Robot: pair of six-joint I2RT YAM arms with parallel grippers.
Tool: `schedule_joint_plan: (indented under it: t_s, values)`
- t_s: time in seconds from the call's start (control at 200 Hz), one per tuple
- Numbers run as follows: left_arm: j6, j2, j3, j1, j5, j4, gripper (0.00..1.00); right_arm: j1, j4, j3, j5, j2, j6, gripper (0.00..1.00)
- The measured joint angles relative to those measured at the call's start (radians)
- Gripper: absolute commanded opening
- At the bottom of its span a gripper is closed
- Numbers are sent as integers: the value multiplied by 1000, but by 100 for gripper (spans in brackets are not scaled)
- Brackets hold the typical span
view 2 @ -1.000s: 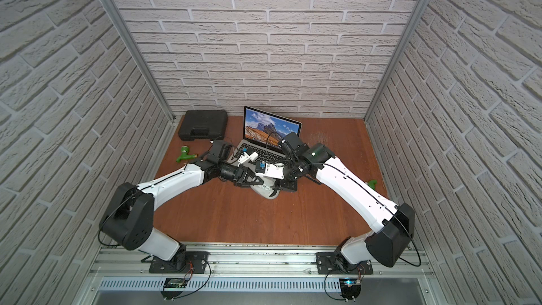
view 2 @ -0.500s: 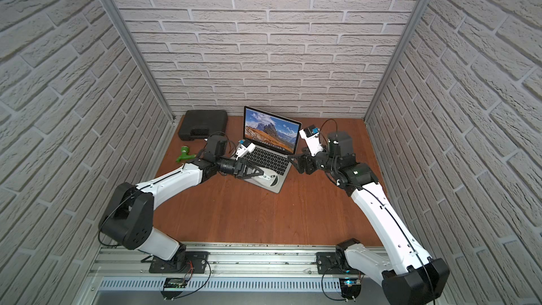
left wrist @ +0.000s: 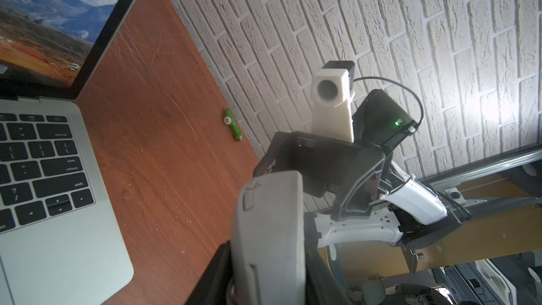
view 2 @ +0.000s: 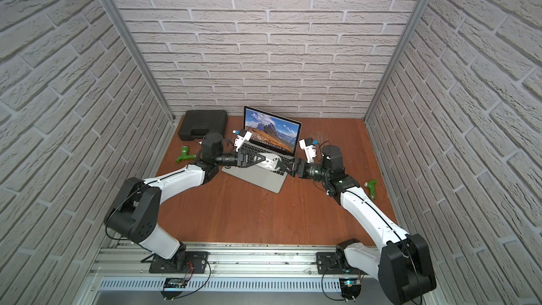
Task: Remove the wireless mouse receiver from the laptop
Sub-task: Insert the USB plug into the mouse.
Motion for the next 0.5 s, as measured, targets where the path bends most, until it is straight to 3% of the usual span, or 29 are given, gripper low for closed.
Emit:
schedule_joint_plan:
  t_s: [0.145,0.25,0.38,0.5]
  values:
    - [-14,0,1,0,17,7,0,85,-213,32,126,-164,-427,84]
    - [10,-3,8,0,35,-22,0,155,-280,61,219,-232,-576,81]
    - [85,-31,16,0,40,-96,0,124,-304,185,246,-108,-515,82]
    - [134,-65,17,0,35,-114,0,52,-285,230,244,-21,-298,85]
